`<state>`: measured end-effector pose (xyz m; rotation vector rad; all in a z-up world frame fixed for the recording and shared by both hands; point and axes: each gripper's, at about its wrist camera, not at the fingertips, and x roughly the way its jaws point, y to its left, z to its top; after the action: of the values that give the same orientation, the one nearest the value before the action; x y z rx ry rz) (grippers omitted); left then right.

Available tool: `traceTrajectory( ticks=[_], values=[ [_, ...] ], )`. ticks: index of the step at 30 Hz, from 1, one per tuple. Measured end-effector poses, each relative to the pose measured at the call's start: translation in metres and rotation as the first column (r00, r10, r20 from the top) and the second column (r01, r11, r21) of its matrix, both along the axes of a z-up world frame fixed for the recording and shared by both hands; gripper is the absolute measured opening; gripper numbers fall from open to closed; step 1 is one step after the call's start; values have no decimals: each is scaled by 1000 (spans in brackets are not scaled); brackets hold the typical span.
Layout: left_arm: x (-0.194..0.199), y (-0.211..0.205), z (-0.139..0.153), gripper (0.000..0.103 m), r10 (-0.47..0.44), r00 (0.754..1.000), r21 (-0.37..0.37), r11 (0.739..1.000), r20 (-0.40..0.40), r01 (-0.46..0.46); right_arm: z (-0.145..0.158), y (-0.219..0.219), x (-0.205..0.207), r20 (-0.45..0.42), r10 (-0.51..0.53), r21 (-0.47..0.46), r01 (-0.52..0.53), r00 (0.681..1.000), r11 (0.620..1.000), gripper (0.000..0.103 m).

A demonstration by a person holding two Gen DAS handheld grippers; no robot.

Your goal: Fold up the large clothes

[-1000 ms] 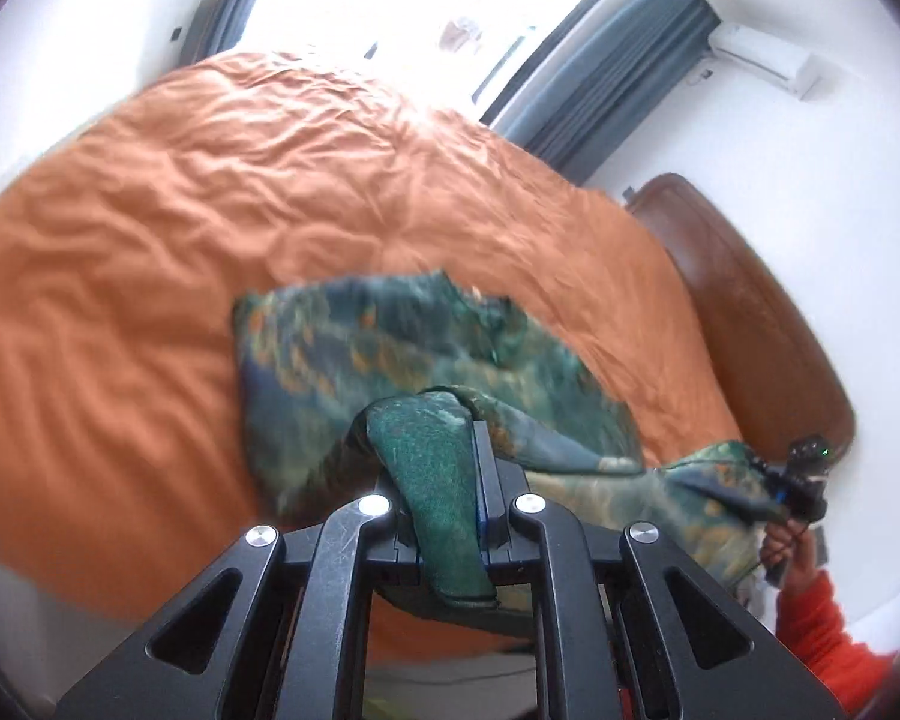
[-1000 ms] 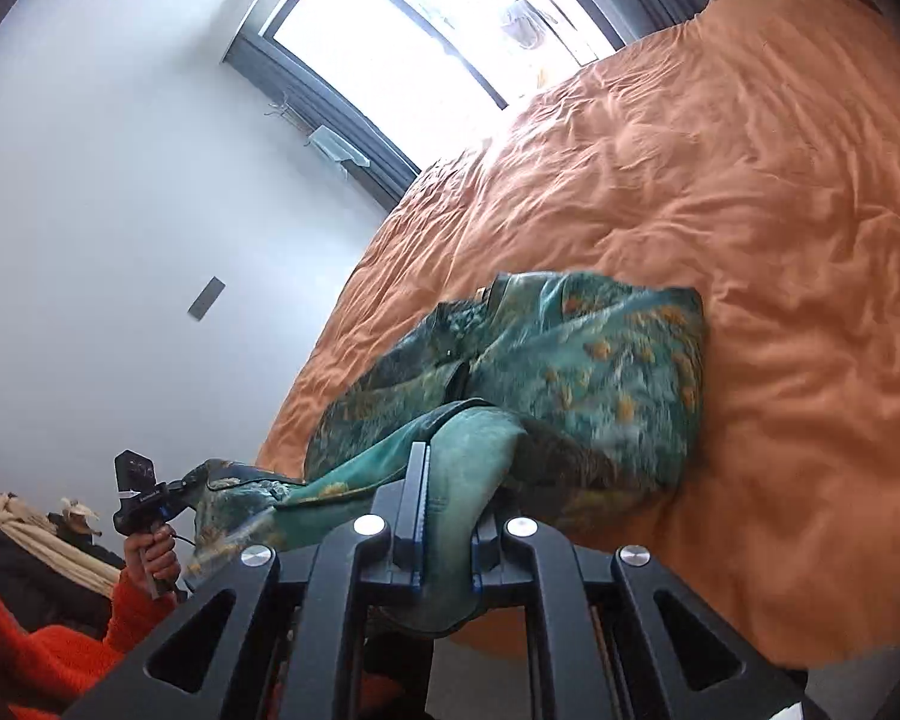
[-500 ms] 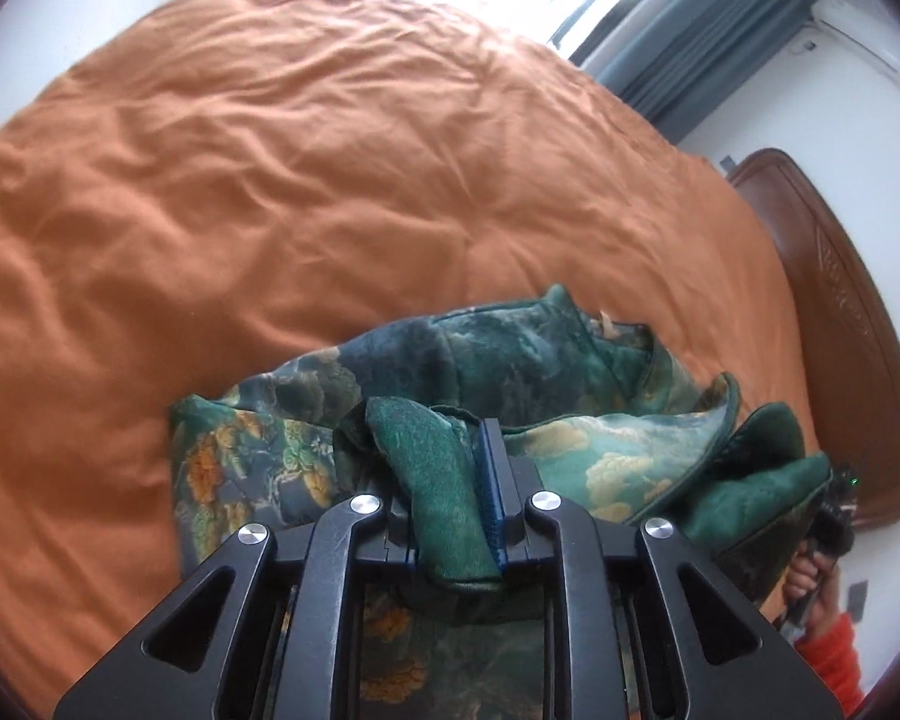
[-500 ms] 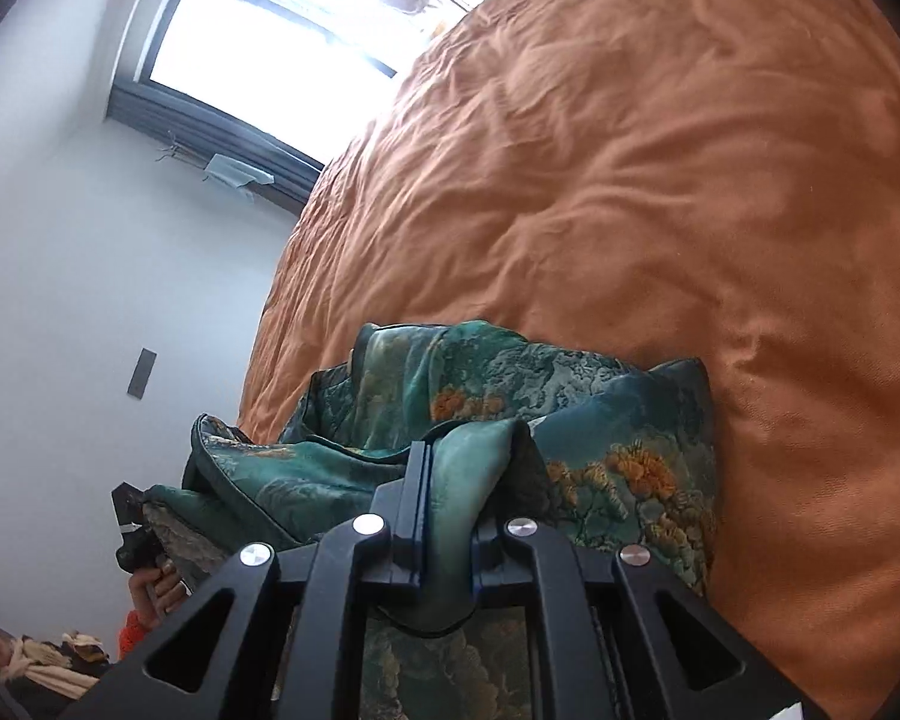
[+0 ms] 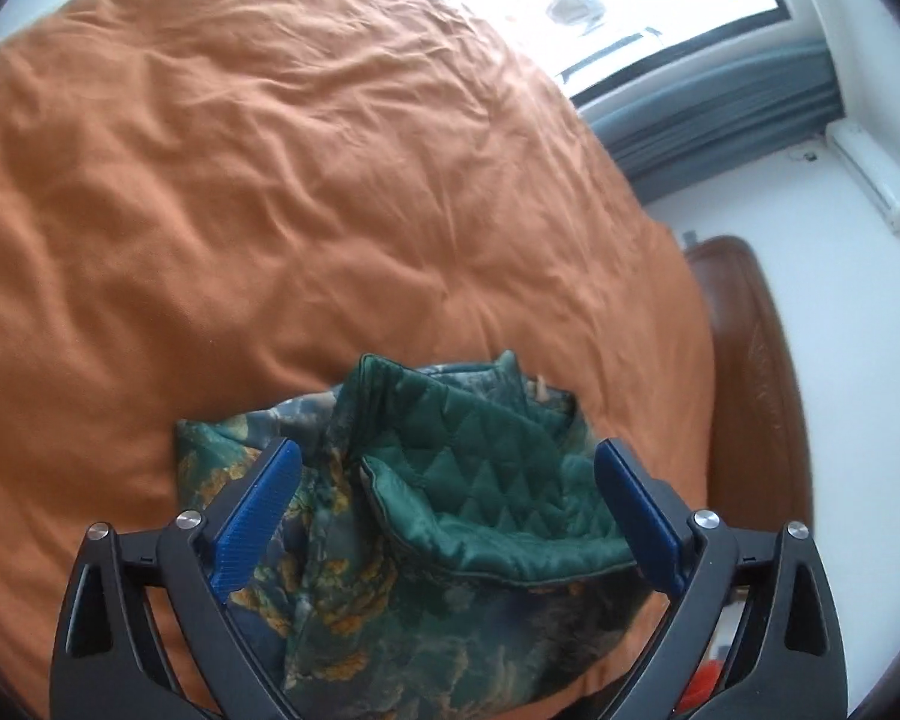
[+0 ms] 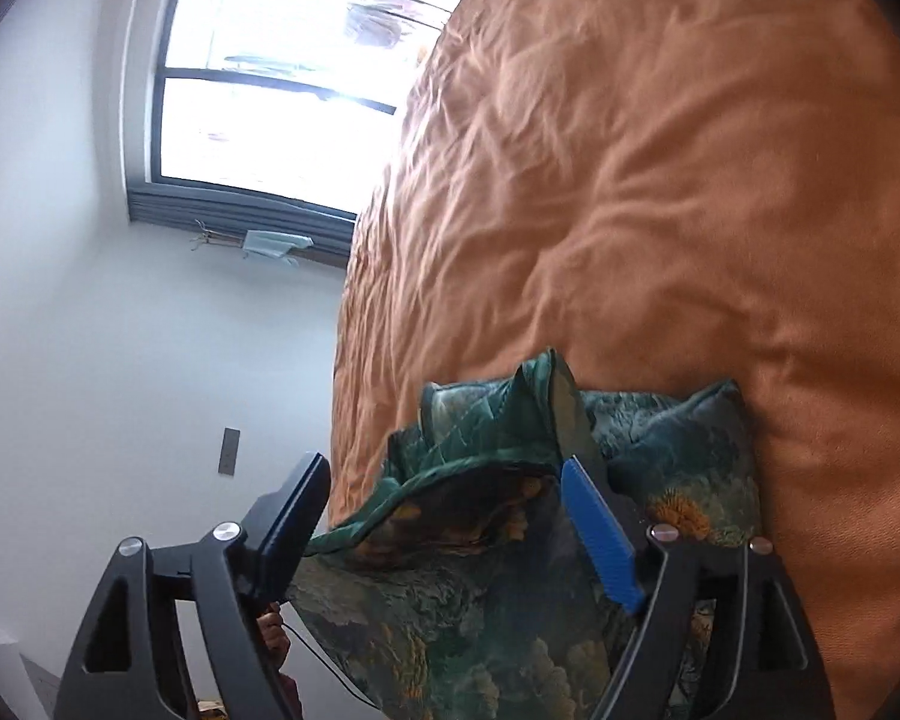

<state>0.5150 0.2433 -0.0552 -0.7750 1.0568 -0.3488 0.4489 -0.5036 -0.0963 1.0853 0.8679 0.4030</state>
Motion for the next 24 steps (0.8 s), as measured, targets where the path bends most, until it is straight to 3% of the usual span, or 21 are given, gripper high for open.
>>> traceTrajectory(
  ticks=[2,5,9,11,12,13,14,15,17,20,22,24],
  values=[
    [-10,-8,-4,98,-57,998,49,997,28,56,11,2,-4,13,3,-92,-2,1000,996,82],
    [-27,-28,-17,98,-168,984,179,972,57,155,16,26,-6,6,105,-280,-99,995,955,82],
    [-31,-52,-46,97,-209,978,314,930,26,190,6,60,-1,-38,194,-489,-187,980,852,82],
    [-26,-65,-59,86,-198,980,367,911,-5,186,-3,71,5,-51,185,-565,-181,981,805,79],
    [-24,-71,-64,55,-196,980,381,905,-18,188,-8,77,9,-53,193,-573,-189,980,797,74],
    [-22,-76,-68,26,-189,981,372,908,-39,190,-12,82,11,-58,204,-578,-199,977,792,54],
    [-20,-76,-69,20,-165,985,386,906,-51,172,-14,89,13,-71,199,-610,-201,977,767,23],
    [-21,-76,-65,14,-142,989,410,901,-39,146,-14,93,14,-80,186,-646,-194,979,738,15],
    [-27,-76,-52,10,-116,993,448,889,20,95,-5,100,11,-74,163,-700,-168,984,695,12],
    [-38,-71,-22,8,-71,987,483,876,141,-6,31,107,-1,30,146,-791,-65,989,608,11],
    [-40,-71,-17,9,-51,980,502,863,191,-53,58,106,-7,124,141,-808,17,982,589,11],
    [-37,-75,-24,9,-28,977,546,833,211,-94,70,106,-6,180,132,-807,69,975,587,11]
  ],
)
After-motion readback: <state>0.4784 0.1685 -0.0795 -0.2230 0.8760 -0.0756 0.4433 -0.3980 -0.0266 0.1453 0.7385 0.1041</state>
